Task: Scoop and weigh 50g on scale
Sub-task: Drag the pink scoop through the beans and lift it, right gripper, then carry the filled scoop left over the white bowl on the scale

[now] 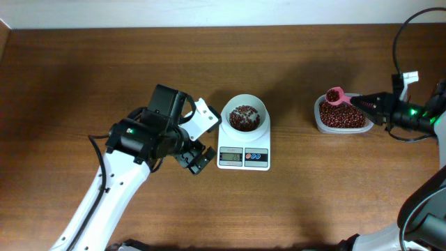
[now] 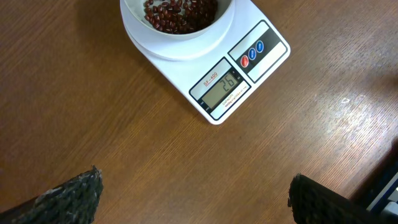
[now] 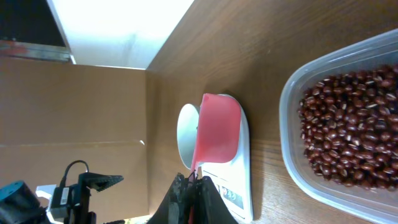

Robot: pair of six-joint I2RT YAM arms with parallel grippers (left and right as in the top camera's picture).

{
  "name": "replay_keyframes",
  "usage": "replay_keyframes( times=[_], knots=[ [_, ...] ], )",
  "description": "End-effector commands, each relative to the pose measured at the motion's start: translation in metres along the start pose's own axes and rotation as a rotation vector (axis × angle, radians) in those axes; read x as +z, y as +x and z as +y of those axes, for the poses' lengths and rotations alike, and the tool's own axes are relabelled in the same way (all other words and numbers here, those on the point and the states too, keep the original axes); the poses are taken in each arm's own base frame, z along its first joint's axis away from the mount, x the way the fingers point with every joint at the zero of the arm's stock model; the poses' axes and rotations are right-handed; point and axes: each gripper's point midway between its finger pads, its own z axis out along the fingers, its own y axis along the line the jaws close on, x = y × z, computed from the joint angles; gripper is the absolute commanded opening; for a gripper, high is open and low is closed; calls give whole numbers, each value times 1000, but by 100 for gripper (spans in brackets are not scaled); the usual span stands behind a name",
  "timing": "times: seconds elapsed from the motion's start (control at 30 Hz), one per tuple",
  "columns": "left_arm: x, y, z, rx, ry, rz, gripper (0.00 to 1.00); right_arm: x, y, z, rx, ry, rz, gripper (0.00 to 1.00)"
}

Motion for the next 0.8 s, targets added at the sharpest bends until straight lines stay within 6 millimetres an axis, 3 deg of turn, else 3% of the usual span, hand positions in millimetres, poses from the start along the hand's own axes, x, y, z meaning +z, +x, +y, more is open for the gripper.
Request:
replay_keyframes(
  times=[0.0, 0.77],
  knots=[
    [-4, -1, -4, -4, 8, -19, 99, 10, 6, 9, 5, -57, 28, 4],
    [-4, -1, -4, -4, 8, -19, 99, 111, 58, 68, -146, -124, 285, 4]
  ],
)
